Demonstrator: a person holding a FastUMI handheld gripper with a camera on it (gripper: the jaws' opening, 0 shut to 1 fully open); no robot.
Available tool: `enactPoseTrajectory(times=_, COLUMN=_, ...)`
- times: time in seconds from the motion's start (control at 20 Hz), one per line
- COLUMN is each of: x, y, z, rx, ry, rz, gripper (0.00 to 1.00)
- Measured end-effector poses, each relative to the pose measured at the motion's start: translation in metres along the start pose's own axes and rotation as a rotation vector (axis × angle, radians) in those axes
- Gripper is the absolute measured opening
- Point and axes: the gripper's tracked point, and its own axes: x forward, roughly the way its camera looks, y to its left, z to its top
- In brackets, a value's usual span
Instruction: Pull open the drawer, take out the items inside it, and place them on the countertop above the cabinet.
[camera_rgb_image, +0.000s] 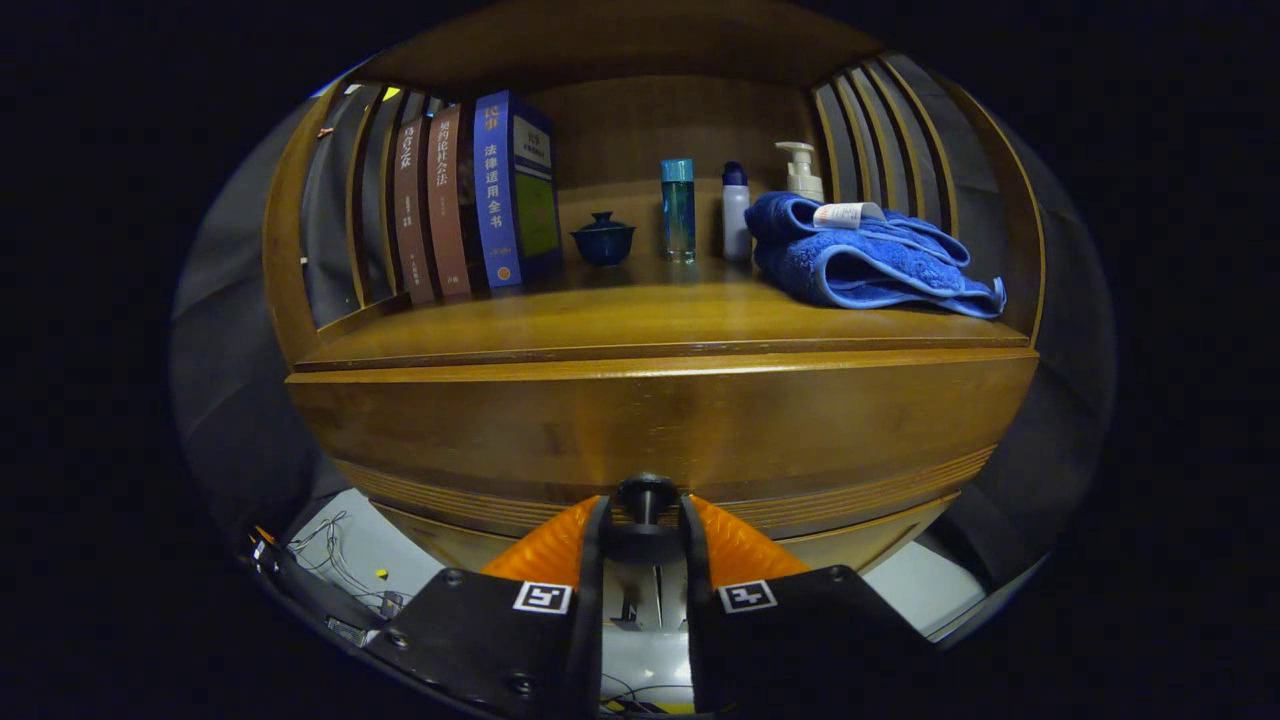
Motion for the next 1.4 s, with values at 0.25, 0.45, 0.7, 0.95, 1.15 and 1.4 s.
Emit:
enactPoseTrajectory(times=0.25, x=0.0, y=-0.001, z=-0.001, rx=0.004, ry=0.021, rz=-0.015, gripper=0.26)
enactPoseTrajectory(times=0.45, x=-0.014, y=-0.001, z=-0.008, rx=-0.008, ry=0.055, rz=-0.019, gripper=0.26)
enactPoseTrajectory(times=0.7, x=-0.055, y=-0.001, z=-0.027, rx=-0.012, ry=0.083, rz=-0.016, gripper=0.26)
enactPoseTrajectory(times=0.95, x=-0.1, y=-0.002, z=-0.049, rx=-0.003, ry=0.138, rz=-0.012, gripper=0.26)
enactPoseTrajectory(times=1.15, x=-0.129, y=-0.002, z=-0.064, rx=0.014, ry=0.189, rz=-0.015, gripper=0.26)
enactPoseTrajectory(times=1.4, x=-0.167, y=0.001, z=-0.081, rx=-0.001, ry=0.235, rz=-0.013, gripper=0.25)
